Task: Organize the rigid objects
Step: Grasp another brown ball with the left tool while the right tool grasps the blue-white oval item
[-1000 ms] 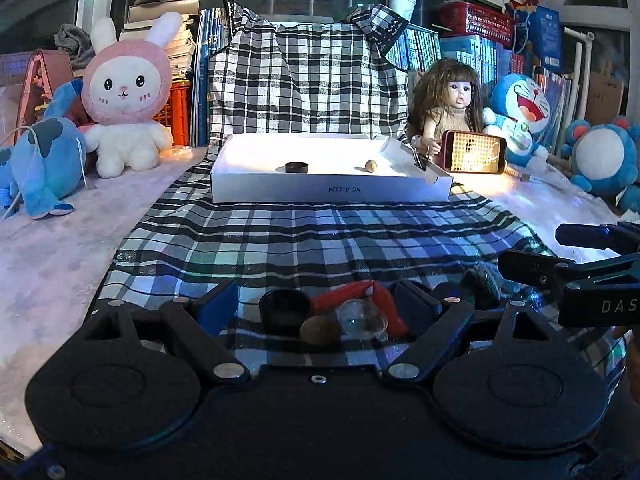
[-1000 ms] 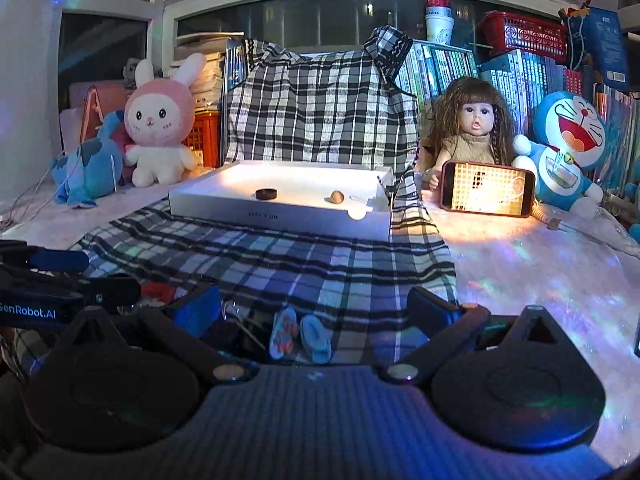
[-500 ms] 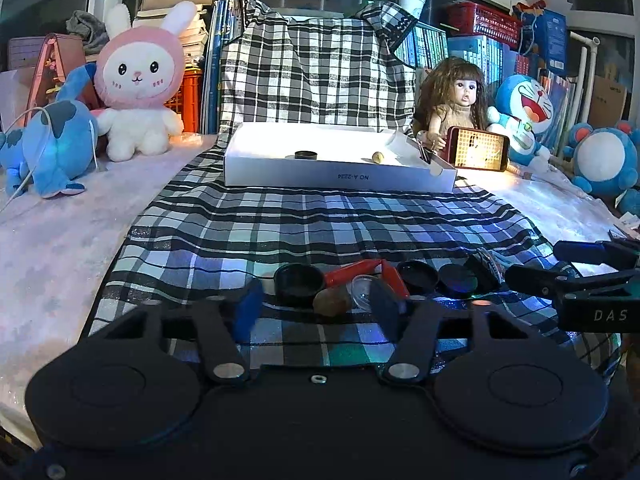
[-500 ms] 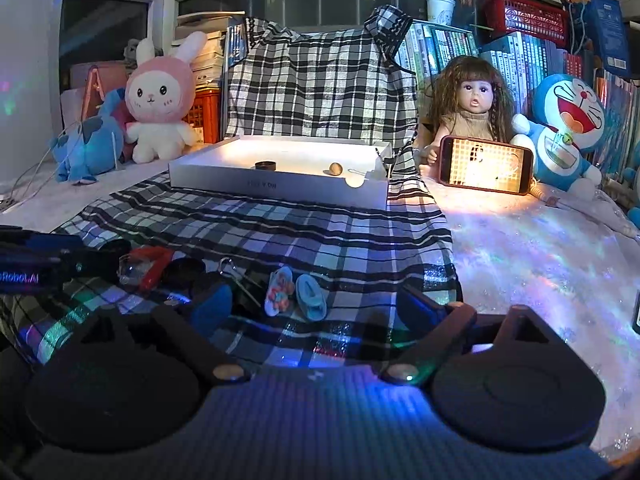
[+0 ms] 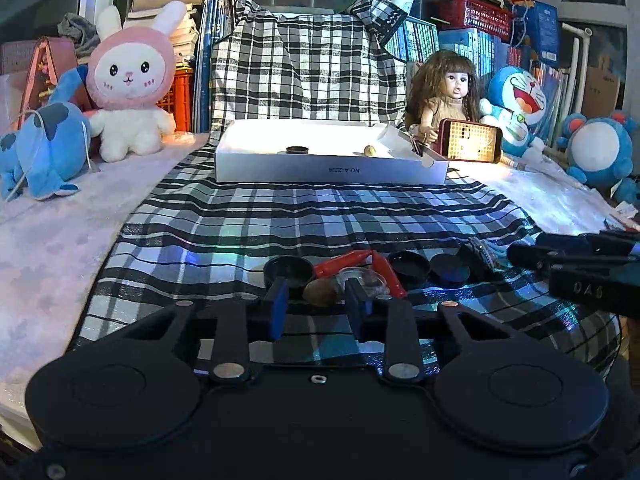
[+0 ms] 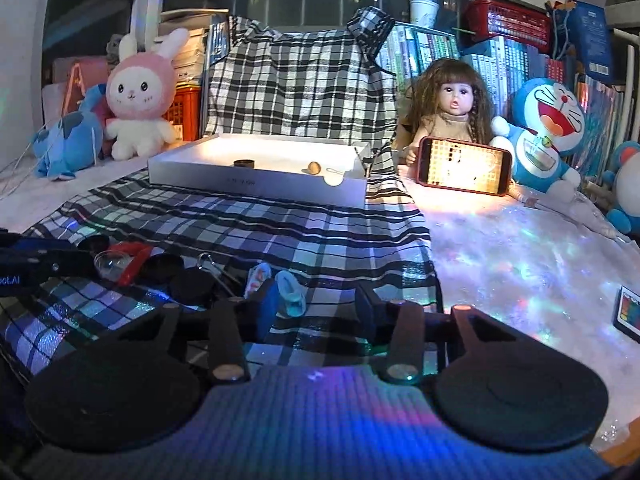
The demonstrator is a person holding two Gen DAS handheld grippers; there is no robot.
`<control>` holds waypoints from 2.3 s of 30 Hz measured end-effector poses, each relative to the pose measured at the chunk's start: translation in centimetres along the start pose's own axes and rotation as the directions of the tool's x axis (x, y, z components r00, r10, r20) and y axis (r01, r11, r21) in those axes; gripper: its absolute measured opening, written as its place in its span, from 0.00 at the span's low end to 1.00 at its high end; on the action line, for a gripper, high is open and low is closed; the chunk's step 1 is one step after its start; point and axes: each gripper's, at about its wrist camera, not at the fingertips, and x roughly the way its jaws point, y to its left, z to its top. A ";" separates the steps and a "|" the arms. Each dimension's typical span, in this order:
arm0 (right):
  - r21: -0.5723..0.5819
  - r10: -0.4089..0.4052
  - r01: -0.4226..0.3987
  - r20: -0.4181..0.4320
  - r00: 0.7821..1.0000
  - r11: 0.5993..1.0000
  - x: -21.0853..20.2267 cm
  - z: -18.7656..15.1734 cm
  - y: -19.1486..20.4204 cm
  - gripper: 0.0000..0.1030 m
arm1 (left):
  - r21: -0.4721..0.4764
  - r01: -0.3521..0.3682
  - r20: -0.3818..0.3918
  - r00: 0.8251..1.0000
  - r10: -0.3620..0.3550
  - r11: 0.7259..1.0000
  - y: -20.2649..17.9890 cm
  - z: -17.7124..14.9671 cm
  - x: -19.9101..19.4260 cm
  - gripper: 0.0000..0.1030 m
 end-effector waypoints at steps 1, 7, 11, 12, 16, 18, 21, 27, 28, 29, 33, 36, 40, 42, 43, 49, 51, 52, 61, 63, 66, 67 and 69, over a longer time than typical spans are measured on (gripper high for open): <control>-0.006 0.001 -0.001 -0.004 1.000 1.000 0.2 0.0 0.1 0.46 | -0.004 0.001 -0.001 1.000 -0.001 1.000 0.0 0.0 0.1 0.29; 0.010 -0.004 0.005 -0.039 0.999 1.000 1.3 0.2 0.3 0.41 | -0.008 -0.001 -0.002 1.000 0.001 1.000 0.0 0.1 0.4 0.29; 0.015 -0.002 0.002 -0.047 0.999 1.000 1.7 0.2 0.4 0.40 | -0.022 -0.006 -0.013 1.000 0.005 1.000 0.1 0.1 1.2 0.29; 0.014 -0.001 0.002 -0.047 0.999 1.000 1.8 0.2 0.5 0.40 | -0.027 -0.006 -0.014 1.000 0.006 1.000 0.2 0.1 1.4 0.28; 0.011 -0.002 0.003 -0.050 0.999 1.000 2.1 0.2 0.6 0.39 | -0.040 -0.010 -0.009 1.000 0.010 0.999 0.4 0.0 1.7 0.28; 0.012 -0.003 0.003 -0.050 0.999 1.000 2.2 0.2 0.6 0.39 | -0.043 -0.013 -0.008 1.000 0.012 0.999 0.4 0.0 1.8 0.28; 0.012 -0.003 0.003 -0.047 0.999 1.000 2.3 0.2 0.7 0.39 | -0.046 -0.018 -0.009 1.000 0.018 0.999 0.3 -0.1 1.9 0.28; 0.012 -0.001 0.001 -0.041 0.999 1.000 2.5 0.1 0.8 0.39 | -0.041 -0.044 -0.001 0.999 0.044 0.998 -0.2 -0.1 2.3 0.29; 0.012 -0.001 0.002 -0.039 0.999 1.000 2.5 0.1 0.8 0.39 | -0.035 -0.052 0.001 0.999 0.052 0.998 -0.4 -0.1 2.4 0.29; 0.010 -0.002 0.003 -0.037 0.999 1.000 2.5 0.1 0.9 0.39 | -0.028 -0.060 0.003 0.998 0.060 0.998 -0.6 -0.2 2.4 0.29; 0.000 -0.011 0.011 -0.029 1.000 1.000 2.6 -0.1 1.1 0.39 | -0.005 -0.089 0.010 0.996 0.089 0.996 -1.2 -0.3 2.5 0.38; -0.007 -0.015 0.014 -0.024 1.000 1.000 2.7 -0.1 1.2 0.39 | -0.006 -0.089 0.012 0.996 0.089 0.996 -1.2 -0.4 2.5 0.40; -0.011 -0.019 0.019 -0.018 1.000 1.000 2.7 -0.2 1.2 0.40 | -0.019 -0.087 0.013 0.996 0.087 0.996 -1.2 -0.3 2.5 0.39; -0.010 -0.024 0.024 -0.016 1.000 1.000 2.7 -0.2 1.3 0.41 | -0.036 -0.079 0.013 0.997 0.079 0.996 -1.1 -0.2 2.4 0.36; -0.007 -0.027 0.027 -0.016 0.999 1.000 2.7 -0.2 1.3 0.41 | -0.047 -0.069 0.017 0.997 0.070 0.996 -1.0 -0.2 2.3 0.28; -0.004 -0.028 0.028 -0.017 0.999 1.000 2.7 -0.2 1.4 0.41 | -0.024 -0.054 0.025 0.998 0.055 0.998 -0.8 -0.4 1.2 0.25; -0.002 -0.025 0.025 -0.018 1.000 1.000 2.7 -0.2 1.3 0.41 | -0.014 -0.070 0.024 0.997 0.071 0.997 -0.5 -0.6 0.8 0.26; -0.002 -0.026 0.026 -0.018 0.999 1.000 2.7 -0.2 1.3 0.41 | -0.017 -0.072 0.021 0.997 0.072 0.997 -0.3 -0.7 0.6 0.29; 0.001 -0.027 0.027 -0.018 0.999 1.000 2.7 -0.2 1.3 0.41 | -0.044 -0.100 0.014 0.995 0.101 0.994 1.1 -1.0 -0.1 0.33; 0.001 -0.027 0.027 -0.018 0.999 1.000 2.6 -0.2 1.3 0.42 | -0.051 -0.110 0.013 0.994 0.111 0.993 1.3 -1.0 0.0 0.33; 0.000 -0.027 0.027 -0.018 0.999 1.000 2.6 -0.2 1.3 0.42 | -0.052 -0.137 0.003 0.991 0.137 0.989 1.4 -1.0 0.2 0.33; 0.000 -0.027 0.027 -0.018 0.999 1.000 2.6 -0.2 1.3 0.42 | -0.057 -0.135 0.004 0.991 0.136 0.989 1.4 -1.0 0.2 0.33; 0.001 -0.027 0.027 -0.018 0.999 1.000 2.6 -0.3 1.3 0.42 | -0.060 -0.129 0.008 0.991 0.130 0.990 1.4 -0.8 0.3 0.33</control>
